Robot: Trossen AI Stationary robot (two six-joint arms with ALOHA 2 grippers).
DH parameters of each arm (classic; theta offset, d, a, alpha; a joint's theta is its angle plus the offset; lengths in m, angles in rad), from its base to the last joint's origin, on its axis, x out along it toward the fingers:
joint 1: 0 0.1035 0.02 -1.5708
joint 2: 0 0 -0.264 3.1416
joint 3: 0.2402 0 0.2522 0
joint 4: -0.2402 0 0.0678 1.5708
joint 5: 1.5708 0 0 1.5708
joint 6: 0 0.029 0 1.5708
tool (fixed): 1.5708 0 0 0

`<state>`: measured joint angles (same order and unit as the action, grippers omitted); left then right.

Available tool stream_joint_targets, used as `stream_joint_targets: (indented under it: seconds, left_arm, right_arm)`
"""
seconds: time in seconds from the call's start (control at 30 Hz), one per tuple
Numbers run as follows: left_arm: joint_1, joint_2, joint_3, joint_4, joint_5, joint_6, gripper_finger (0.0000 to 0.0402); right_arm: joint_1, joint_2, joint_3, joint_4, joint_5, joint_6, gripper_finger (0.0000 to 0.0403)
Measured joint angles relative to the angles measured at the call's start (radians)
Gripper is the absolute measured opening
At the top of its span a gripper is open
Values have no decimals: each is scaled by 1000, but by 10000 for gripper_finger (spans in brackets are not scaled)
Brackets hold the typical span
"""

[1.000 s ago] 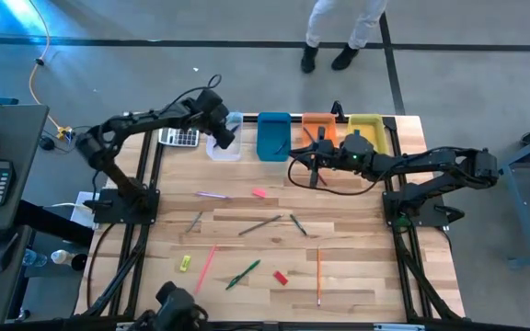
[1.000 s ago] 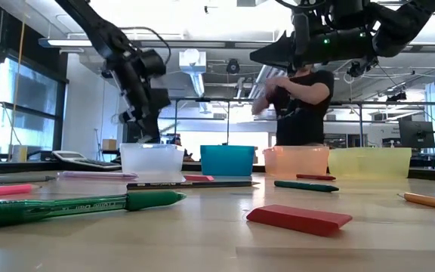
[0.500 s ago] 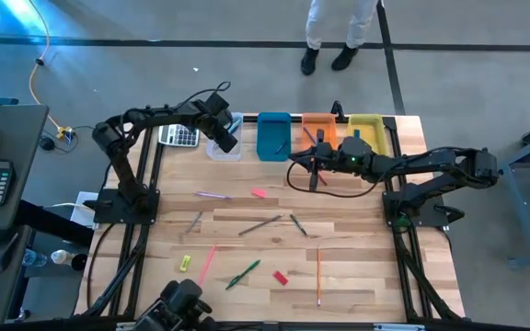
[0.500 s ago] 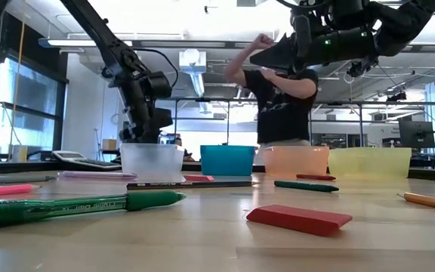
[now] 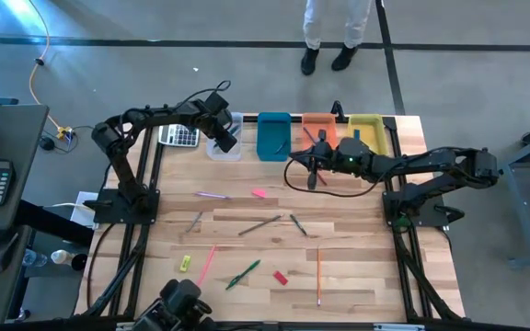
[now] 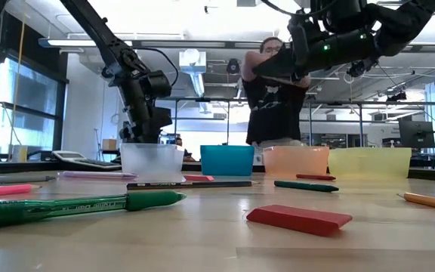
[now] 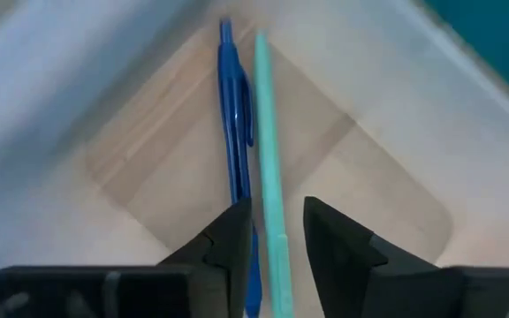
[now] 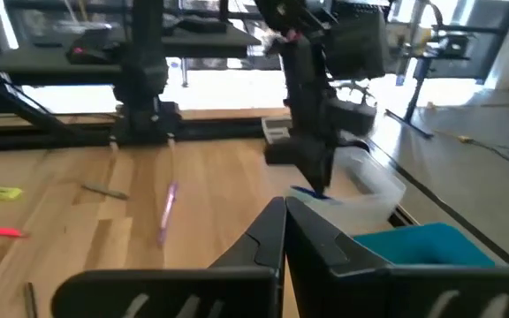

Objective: Sort crayons/erasers/pens/pencils in bins
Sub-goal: Put the pink eraser into the yellow bin

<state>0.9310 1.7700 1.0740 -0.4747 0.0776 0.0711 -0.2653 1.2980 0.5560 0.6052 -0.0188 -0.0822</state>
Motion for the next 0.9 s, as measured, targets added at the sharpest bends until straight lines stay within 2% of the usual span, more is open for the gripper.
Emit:
stream_joint_targets:
  seconds: [0.13, 0.27, 0.37, 0.47, 0.63, 0.9]
  left_arm:
    - [-10, -58, 0, 35, -7, 19, 94]
    - [-42, -143, -26, 127, -7, 18, 59]
    - [-79, -225, -115, 259, 8, 12, 26]
    - [-122, -308, -258, 485, 9, -18, 5]
    - [-184, -401, -510, 888, 12, -84, 8]
    - [-245, -430, -799, 1402, 16, -108, 1]
  right_arm:
    - [0, 0, 0, -30, 27, 14, 0]
    - [0, 0, 0, -35, 46, 43, 0]
    - [0, 0, 0, -34, 48, 66, 0]
    - [6, 1, 0, -34, 86, 82, 0]
    - [28, 40, 44, -58, 108, 88, 0]
    - [75, 219, 259, -289, 106, 112, 0]
